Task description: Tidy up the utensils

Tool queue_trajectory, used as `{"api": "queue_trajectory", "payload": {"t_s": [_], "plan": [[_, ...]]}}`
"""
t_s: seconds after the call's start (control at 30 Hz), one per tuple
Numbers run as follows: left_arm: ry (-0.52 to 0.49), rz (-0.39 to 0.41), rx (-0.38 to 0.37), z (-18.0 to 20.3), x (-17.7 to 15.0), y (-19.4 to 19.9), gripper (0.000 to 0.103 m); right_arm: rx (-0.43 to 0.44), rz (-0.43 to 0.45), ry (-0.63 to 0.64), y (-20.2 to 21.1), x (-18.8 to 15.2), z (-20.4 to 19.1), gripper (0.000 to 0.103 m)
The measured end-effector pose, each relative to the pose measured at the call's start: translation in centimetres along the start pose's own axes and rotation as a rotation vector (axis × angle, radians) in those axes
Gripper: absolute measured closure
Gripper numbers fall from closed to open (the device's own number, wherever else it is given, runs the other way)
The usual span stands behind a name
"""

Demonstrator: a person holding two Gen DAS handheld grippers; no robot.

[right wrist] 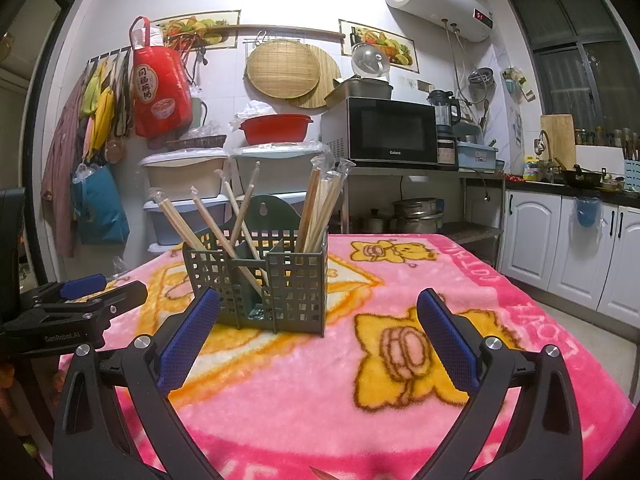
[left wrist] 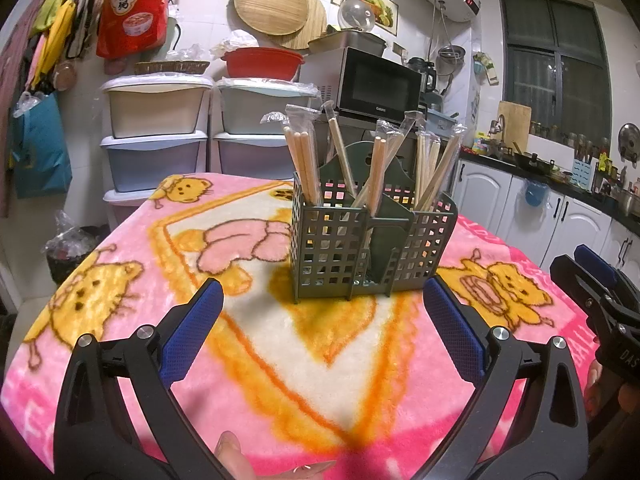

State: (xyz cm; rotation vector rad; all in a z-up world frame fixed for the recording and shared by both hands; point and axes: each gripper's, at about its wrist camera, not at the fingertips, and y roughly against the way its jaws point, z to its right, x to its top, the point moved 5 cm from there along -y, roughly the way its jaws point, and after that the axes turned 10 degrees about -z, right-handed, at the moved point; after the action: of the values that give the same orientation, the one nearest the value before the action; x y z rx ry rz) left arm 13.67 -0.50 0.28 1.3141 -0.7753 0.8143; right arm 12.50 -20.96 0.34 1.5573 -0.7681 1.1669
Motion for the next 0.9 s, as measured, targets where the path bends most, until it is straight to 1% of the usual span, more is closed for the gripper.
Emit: {"api": "queue_trajectory", "payload": {"t_s": [0.33, 0.63, 0.73, 0.83, 0.9], "plan": [[0.001, -0.001, 0.000, 0.1, 0.0, -0.1, 0.011, 0.002, -0.002, 0.000, 0.0, 0.0, 0.1, 0.007], [0.020, -0.009, -0.020, -0.2, -0.3, 0.0, 0.011, -0.016, -0.016, -0.009, -0.1, -0.2, 0.2, 0.007], [0.041, -0.030, -0.007, -0.3, -0.4, -0.3, 0.011, -0.030, -0.032, -0.024, -0.3, -0.2, 0.6, 0.007], [0.074, -0.080, -0.041, -0.5, -0.5, -0.6, 0.011, -0.038, -0.054, -0.059, -0.5, 0.1, 1.7, 0.007], [0.106, -0.109, -0.041, -1.4, -0.3, -0.6, 0.011, -0.068, -0.088, -0.095, -0.8, 0.4, 3.1, 0.007]]}}
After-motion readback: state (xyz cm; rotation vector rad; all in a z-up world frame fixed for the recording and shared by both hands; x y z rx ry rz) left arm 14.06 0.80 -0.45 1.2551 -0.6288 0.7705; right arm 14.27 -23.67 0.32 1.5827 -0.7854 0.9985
